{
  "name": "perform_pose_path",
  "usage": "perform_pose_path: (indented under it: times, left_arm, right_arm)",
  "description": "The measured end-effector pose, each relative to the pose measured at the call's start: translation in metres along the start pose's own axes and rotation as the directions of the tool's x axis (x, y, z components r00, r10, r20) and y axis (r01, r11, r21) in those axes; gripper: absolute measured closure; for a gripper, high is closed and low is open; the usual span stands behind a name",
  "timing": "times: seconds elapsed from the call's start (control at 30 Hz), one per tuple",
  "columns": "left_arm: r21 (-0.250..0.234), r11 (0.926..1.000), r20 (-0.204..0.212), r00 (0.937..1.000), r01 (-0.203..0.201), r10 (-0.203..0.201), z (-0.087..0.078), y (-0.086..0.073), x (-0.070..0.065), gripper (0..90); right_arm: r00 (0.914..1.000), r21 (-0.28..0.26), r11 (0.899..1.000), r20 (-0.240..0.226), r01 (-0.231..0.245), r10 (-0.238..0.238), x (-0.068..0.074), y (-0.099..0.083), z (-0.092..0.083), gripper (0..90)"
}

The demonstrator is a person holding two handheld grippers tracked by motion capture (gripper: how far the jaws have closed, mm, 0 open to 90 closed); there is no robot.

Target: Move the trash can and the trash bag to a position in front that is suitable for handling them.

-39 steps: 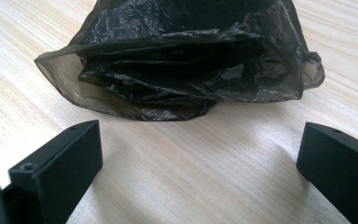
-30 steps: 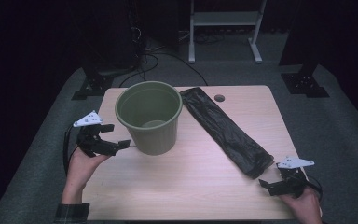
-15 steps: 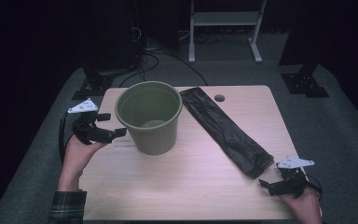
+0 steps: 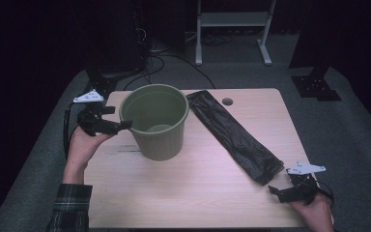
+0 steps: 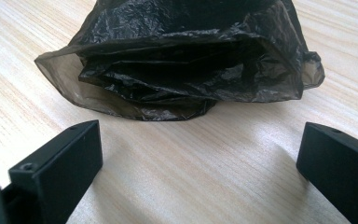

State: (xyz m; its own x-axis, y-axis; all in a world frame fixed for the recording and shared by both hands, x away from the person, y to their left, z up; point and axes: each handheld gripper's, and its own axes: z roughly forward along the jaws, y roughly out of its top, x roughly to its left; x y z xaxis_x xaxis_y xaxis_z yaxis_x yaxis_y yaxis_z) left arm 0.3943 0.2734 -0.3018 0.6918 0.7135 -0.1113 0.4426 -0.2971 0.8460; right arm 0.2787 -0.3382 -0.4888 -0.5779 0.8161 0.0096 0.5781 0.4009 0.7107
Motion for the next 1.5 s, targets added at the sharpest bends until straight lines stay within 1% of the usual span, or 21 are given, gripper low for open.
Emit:
perform_pose_path:
  times: [0.07,0.13,0.27,0.3,0.37,0.6,0.77,1.1,1.27,1.37,1.5]
  left_arm:
    - [-0.006,1.0000,0.006,1.0000,0.007,-0.007,0.002,0.001,0.002,0.0]
    - [0.001,1.0000,-0.004,1.0000,0.004,-0.004,0.004,0.002,0.004,0.0]
    - [0.005,0.9999,-0.007,0.9999,0.013,-0.013,0.007,0.001,0.008,0.0]
    - [0.010,0.9999,-0.010,0.9999,0.009,-0.009,0.008,0.001,0.010,0.0]
    - [0.017,0.9997,-0.011,0.9998,0.019,-0.018,0.011,0.000,0.012,0.0]
    - [0.042,0.9986,-0.012,0.9995,0.031,-0.030,0.018,-0.001,0.017,0.0]
    - [0.053,0.9980,-0.006,0.9994,0.035,-0.034,0.023,-0.002,0.017,0.0]
    - [0.053,0.9980,0.020,0.9991,0.035,-0.037,0.033,-0.004,0.014,0.0]
    - [0.055,0.9976,0.018,0.9989,0.043,-0.044,0.037,-0.004,0.013,0.0]
    - [0.061,0.9972,0.013,0.9989,0.043,-0.044,0.039,-0.004,0.011,0.0]
    - [0.063,0.9972,0.016,0.9990,0.040,-0.041,0.040,-0.003,0.010,0.0]
  right_arm:
    - [1.0000,0.000,1.000,0.000,0.000,0.000,0.000,0.000,0.000,0.0]
    - [1.0000,0.001,1.000,0.000,0.000,0.000,0.000,0.000,0.000,0.0]
    - [1.0000,0.000,1.000,0.000,0.000,0.000,0.000,0.000,0.000,0.0]
    - [1.0000,0.000,1.000,0.000,0.000,0.000,0.000,0.000,0.000,0.0]
    - [1.0000,0.001,1.000,0.000,-0.001,0.001,0.000,0.000,0.000,0.0]
    - [1.0000,0.000,1.000,0.000,0.001,-0.001,0.000,0.000,0.000,0.0]
    - [1.0000,0.000,1.000,0.000,0.001,-0.001,0.000,0.000,0.000,0.0]
    - [1.0000,0.000,1.000,0.000,0.001,-0.001,0.000,0.000,0.000,0.0]
    - [1.0000,0.000,1.000,0.000,0.002,-0.002,0.000,0.000,0.000,0.0]
    - [1.0000,0.000,1.000,0.000,0.001,-0.001,0.000,0.000,0.000,0.0]
    - [1.0000,0.000,1.000,0.000,0.001,-0.001,0.000,0.000,0.000,0.0]
